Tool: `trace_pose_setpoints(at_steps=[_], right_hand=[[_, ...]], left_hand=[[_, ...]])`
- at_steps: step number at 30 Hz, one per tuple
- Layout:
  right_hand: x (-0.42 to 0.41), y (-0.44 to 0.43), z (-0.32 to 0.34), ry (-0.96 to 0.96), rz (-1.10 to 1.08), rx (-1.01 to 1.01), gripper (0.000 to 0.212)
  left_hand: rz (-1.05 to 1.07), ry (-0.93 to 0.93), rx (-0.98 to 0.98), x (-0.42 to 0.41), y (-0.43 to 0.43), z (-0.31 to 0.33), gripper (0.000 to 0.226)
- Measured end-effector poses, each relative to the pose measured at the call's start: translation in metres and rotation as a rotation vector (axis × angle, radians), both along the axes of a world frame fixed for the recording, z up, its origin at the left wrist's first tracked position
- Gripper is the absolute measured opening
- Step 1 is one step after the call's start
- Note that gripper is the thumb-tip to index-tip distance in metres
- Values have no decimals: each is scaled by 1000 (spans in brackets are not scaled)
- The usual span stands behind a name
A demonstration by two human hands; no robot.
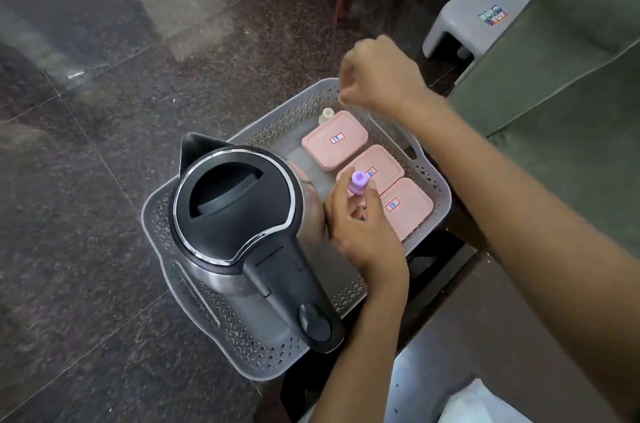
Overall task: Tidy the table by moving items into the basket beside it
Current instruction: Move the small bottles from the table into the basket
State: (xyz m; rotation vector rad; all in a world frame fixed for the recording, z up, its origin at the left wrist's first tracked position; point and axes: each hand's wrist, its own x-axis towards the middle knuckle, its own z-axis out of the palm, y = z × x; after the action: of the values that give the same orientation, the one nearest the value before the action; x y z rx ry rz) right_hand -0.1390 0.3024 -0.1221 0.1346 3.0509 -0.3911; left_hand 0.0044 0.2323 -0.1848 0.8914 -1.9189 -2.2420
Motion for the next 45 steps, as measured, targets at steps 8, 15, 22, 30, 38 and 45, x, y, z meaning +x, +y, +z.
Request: trace_pose_setpoints(at_steps=[8, 15, 22, 30, 38, 45], right_hand=[[66, 6, 14, -410, 179, -244, 18], [62, 9, 3, -250, 161, -251, 13], [15, 0, -18, 164, 43, -163, 21], [-16, -37, -63, 2, 21, 146, 24], [-13, -38, -59, -77, 35, 326, 36], [-23, -29, -40, -141, -73, 226, 44]], left_hand=[[15, -5, -13, -10, 5, -3, 20], [-5, 23, -52, -17, 7, -3, 39], [-116, -160, -170, -16, 10, -11, 67], [-99, -219, -40, -15, 7, -14, 64], [-163, -187, 135, -15, 10, 0, 62], [-118, -196, 150, -16, 10, 2, 65]])
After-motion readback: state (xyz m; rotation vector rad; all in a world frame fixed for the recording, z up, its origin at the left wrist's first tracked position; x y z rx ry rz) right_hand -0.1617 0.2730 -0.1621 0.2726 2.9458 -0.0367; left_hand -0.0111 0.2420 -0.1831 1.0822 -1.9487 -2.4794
